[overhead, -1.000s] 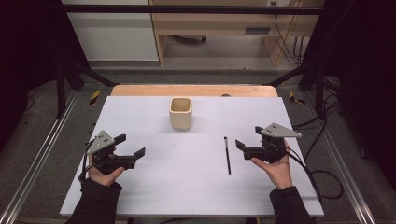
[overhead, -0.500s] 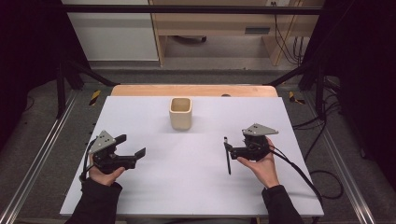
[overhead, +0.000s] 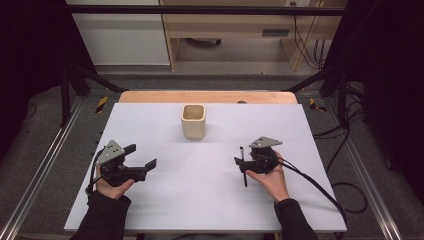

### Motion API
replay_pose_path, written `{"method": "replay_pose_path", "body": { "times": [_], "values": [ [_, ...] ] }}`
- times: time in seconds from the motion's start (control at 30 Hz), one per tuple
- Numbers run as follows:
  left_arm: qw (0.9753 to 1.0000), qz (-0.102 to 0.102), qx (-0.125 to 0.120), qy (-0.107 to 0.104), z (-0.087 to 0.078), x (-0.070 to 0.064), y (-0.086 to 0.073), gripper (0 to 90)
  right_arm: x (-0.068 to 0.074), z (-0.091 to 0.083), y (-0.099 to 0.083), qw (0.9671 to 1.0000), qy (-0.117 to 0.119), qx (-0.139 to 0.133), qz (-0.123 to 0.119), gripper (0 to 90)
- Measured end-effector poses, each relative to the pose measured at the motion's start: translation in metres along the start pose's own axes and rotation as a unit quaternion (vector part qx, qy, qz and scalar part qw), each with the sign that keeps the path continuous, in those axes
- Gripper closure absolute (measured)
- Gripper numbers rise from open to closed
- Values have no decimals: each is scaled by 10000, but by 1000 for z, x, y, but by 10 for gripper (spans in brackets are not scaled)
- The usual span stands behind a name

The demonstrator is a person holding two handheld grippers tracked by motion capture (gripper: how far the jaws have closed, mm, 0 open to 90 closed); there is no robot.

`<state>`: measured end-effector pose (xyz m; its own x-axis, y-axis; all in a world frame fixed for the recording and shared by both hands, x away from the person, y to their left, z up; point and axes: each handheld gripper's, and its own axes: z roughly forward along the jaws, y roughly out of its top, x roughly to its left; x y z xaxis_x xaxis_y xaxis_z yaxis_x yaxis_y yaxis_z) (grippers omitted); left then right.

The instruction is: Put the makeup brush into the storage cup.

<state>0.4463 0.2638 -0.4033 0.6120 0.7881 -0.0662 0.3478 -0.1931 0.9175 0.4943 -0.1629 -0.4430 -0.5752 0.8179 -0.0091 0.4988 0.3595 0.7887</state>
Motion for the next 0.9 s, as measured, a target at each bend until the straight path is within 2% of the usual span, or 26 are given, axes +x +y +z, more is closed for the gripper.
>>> {"method": "replay_pose_path", "body": {
  "times": [0.27, 0.37, 0.57, 0.67, 0.9],
  "values": [
    [10000, -4, -5, 4, 1, 0, 0, 54, 3, 12, -7, 9997, 6, 242, -103, 275],
    [10000, -5, -5, 6, 1, 0, 0, 54, 5, 16, -9, 9994, 30, 332, -23, 287],
    [10000, 9, 2, 3, 0, 0, 0, 56, 5, 24, -14, 9984, 16, 558, -92, 340],
    [10000, 27, 8, 3, 0, -1, 0, 56, 5, 26, -17, 9977, -12, 664, -155, 383],
    [10000, 15, 13, -10, 0, 0, 0, 57, 3, 29, -18, 9964, 102, 841, -101, 492]
  ]
}}
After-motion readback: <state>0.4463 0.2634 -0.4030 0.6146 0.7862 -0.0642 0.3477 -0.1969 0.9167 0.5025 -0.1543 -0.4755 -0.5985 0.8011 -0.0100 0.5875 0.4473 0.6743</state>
